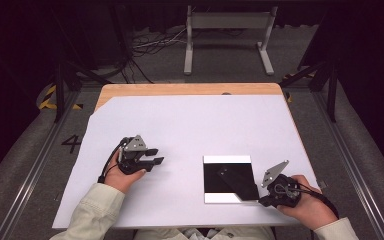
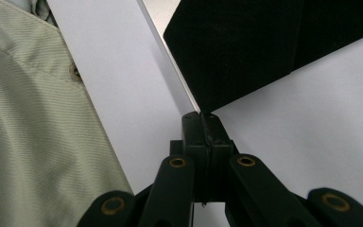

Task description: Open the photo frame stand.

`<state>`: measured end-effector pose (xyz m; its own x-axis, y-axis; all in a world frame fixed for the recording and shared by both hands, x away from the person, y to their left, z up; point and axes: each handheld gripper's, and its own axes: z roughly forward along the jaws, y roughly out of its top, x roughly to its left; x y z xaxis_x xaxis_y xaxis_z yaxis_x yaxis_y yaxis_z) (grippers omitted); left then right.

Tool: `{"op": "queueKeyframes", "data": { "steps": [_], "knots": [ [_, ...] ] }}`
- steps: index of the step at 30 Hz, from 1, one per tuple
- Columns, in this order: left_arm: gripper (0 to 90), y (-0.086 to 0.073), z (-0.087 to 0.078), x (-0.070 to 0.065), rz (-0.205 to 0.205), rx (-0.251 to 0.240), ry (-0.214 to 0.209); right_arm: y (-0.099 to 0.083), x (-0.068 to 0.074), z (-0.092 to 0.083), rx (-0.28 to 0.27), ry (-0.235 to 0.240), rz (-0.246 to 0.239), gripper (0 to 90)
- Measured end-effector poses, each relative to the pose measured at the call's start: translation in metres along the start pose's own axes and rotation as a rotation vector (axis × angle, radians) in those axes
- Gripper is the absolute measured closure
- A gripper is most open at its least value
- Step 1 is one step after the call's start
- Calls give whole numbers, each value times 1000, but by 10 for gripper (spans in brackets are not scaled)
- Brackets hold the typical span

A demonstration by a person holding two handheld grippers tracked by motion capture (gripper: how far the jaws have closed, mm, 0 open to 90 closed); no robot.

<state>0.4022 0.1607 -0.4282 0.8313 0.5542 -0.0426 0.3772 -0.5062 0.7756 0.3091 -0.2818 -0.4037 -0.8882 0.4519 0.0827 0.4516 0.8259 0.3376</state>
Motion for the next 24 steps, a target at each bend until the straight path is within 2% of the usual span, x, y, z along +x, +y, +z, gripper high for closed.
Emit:
{"op": "queueKeyframes", "data": {
  "steps": [4,12,16,24],
  "knots": [
    [588,0,0,0,0,-1,0,0,0,-5,-18,-17,1,900],
    [588,0,1,-1,7,2,-2,-1,0,-12,-60,-14,9,900],
    [587,0,2,-1,8,4,-1,-1,1,-20,-117,-15,12,900],
    [587,0,2,-2,10,7,-3,0,2,-27,-194,-20,16,900]
  ]
}}
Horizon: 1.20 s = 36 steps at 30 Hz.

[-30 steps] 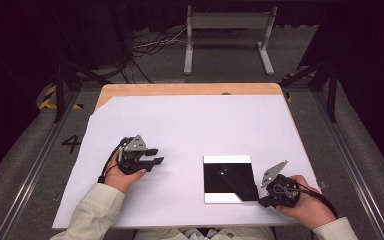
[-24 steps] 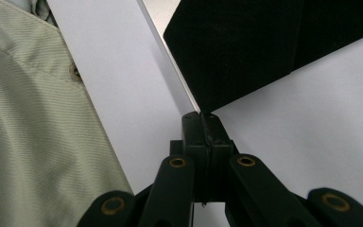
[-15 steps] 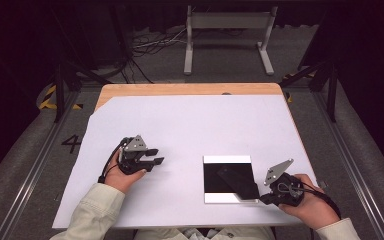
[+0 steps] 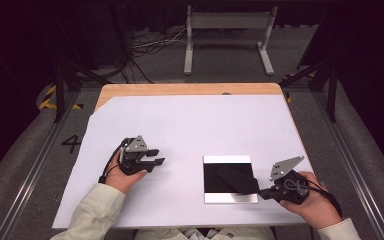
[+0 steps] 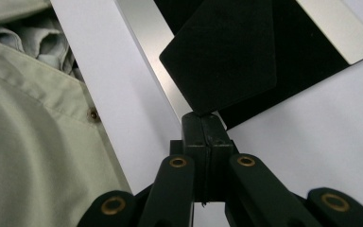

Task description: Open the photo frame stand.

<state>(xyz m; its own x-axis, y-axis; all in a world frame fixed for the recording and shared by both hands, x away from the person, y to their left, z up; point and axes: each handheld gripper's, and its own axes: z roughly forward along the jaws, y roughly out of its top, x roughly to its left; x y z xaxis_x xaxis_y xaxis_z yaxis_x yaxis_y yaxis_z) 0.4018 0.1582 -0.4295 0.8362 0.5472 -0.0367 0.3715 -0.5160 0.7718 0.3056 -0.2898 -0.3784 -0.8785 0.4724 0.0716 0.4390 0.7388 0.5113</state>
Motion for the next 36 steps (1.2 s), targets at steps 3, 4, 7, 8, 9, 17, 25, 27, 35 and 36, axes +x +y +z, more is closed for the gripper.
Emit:
{"op": "queueKeyframes", "data": {
  "steps": [3,4,7,8,9,17,25,27,35,36],
  "knots": [
    [587,0,0,0,1,1,0,2,1,-3,-33,-9,6,900],
    [587,0,0,0,0,2,0,3,2,-4,-45,-15,7,900],
    [586,0,1,-1,2,2,-2,5,3,-7,-73,-26,6,900],
    [587,0,1,-1,2,2,-2,5,3,-7,-86,-29,9,900],
    [587,0,1,-1,2,3,-2,6,3,-8,-97,-32,9,900],
    [587,0,1,-1,2,4,-4,10,5,-12,-183,-60,16,900],
    [587,0,1,-1,2,5,-4,11,6,-12,-192,-71,24,900],
    [586,0,1,-1,1,4,-5,11,6,-12,-187,-70,21,900],
    [586,0,1,-1,1,4,-6,10,5,-14,-144,-63,19,900],
    [586,0,1,-1,0,5,-6,10,5,-15,-139,-70,20,900]
  ]
}}
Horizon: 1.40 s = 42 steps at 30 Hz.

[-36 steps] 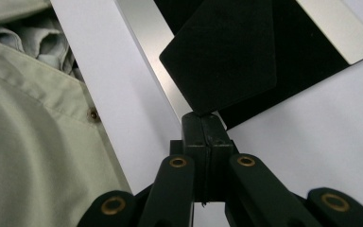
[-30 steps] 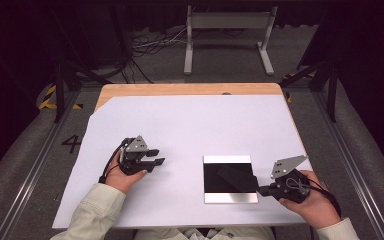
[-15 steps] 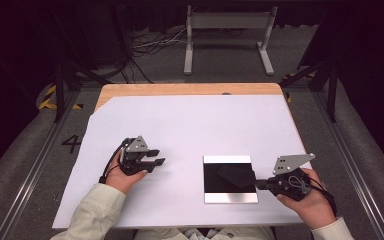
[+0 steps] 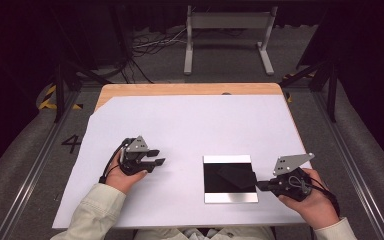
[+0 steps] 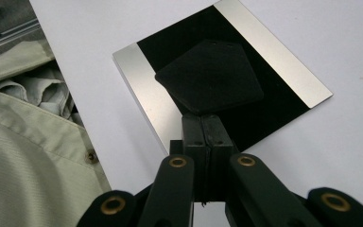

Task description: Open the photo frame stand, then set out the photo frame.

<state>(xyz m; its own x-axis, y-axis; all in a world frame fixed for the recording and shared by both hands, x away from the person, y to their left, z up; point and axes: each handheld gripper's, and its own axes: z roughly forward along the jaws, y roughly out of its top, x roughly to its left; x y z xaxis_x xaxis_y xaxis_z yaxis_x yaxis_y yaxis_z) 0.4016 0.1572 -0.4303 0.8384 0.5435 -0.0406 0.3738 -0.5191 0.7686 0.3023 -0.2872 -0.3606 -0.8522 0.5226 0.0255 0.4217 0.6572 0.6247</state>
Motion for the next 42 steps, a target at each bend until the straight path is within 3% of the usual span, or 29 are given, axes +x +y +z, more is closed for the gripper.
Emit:
{"op": "queueKeyframes", "data": {
  "steps": [9,19,23,34,42],
  "knots": [
    [586,0,0,0,2,1,0,-1,-4,-7,8,-50,14,893],
    [586,-1,0,-1,-2,4,3,3,-11,-11,-23,-135,94,774],
    [586,-1,1,0,-3,7,1,5,-14,-12,-35,-148,111,753],
    [586,-2,0,-1,-1,8,6,12,-28,-13,-67,-135,184,685],
    [585,-2,1,0,-1,11,5,22,-34,-9,-64,-112,199,644]
  ]
}}
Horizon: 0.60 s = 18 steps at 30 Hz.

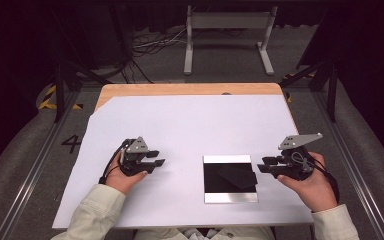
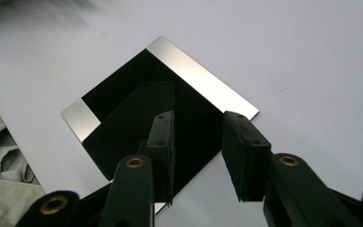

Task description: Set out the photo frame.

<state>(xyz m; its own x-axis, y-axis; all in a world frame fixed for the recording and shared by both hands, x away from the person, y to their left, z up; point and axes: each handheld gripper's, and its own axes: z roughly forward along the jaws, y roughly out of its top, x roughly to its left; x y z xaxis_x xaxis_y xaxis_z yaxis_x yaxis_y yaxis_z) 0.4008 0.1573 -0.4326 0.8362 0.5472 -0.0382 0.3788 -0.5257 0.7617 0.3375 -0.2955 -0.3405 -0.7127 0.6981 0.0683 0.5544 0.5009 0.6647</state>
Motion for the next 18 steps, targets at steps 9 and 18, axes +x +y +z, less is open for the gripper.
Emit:
{"op": "queueKeyframes", "data": {
  "steps": [9,18],
  "knots": [
    [585,0,1,-1,1,4,-2,13,-8,13,59,44,24,597],
    [586,0,1,-1,1,6,-2,18,-14,22,120,91,98,572]
  ]
}}
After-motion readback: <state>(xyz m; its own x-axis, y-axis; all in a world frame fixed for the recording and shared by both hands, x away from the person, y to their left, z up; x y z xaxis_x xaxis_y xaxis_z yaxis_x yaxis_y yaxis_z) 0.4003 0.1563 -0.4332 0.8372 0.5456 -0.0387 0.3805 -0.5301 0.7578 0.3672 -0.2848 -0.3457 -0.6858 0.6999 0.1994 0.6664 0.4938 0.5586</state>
